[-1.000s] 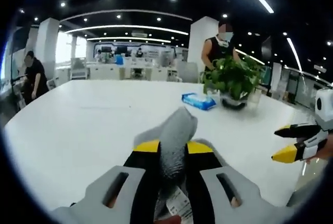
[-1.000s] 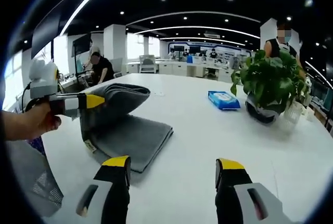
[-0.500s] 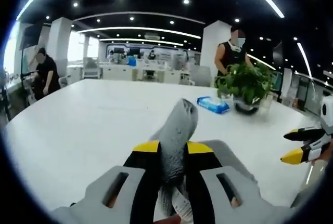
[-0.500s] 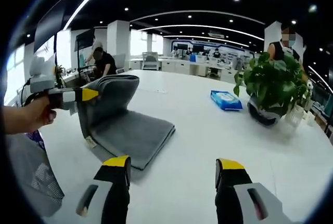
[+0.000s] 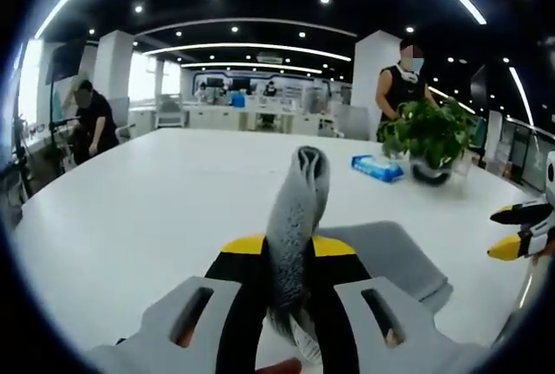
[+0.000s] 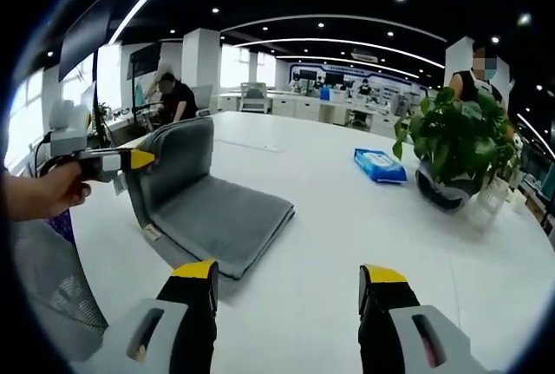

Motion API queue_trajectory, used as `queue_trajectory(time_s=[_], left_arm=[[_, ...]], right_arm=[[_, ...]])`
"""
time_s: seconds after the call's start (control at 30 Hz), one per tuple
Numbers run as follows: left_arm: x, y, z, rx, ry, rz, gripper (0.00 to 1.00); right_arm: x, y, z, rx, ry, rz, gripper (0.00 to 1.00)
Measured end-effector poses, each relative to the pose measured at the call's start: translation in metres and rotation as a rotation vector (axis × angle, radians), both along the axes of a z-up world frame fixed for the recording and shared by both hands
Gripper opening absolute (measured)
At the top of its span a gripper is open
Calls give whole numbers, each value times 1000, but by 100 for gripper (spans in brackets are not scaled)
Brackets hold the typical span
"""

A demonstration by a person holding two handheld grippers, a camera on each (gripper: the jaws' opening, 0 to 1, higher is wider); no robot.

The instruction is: Open the folded towel by lifting each exposed corner and separating the folded layers until the towel lies flat within the target outline without major curled edges

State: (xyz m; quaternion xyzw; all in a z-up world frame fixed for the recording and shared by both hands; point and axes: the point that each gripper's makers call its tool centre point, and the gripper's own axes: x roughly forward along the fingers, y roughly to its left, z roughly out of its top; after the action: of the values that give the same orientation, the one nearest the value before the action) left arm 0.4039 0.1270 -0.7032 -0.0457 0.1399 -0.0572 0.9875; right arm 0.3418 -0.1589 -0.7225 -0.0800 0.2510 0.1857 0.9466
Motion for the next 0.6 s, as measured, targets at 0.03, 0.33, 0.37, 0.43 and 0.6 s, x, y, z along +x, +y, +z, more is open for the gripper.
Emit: queue_trajectory(time_s=[0.03,0.33,0.37,0.43,0.6], left_arm=[[-1,4,-2,5,3,9,16],[-7,20,-10,19,20,44,16],[-7,22,-11,22,23,47,16],[-9,28,-14,23,32,58,16],[-11,43,-21,22,57,93,17]], right_arm=[[0,0,0,-1,0,0,65],[0,0,-1,-5,3,3,65],[0,0,-1,-6,3,3,65],[0,0,-1,-7,5,3,65],[-1,1,-2,-11,8,5,65]])
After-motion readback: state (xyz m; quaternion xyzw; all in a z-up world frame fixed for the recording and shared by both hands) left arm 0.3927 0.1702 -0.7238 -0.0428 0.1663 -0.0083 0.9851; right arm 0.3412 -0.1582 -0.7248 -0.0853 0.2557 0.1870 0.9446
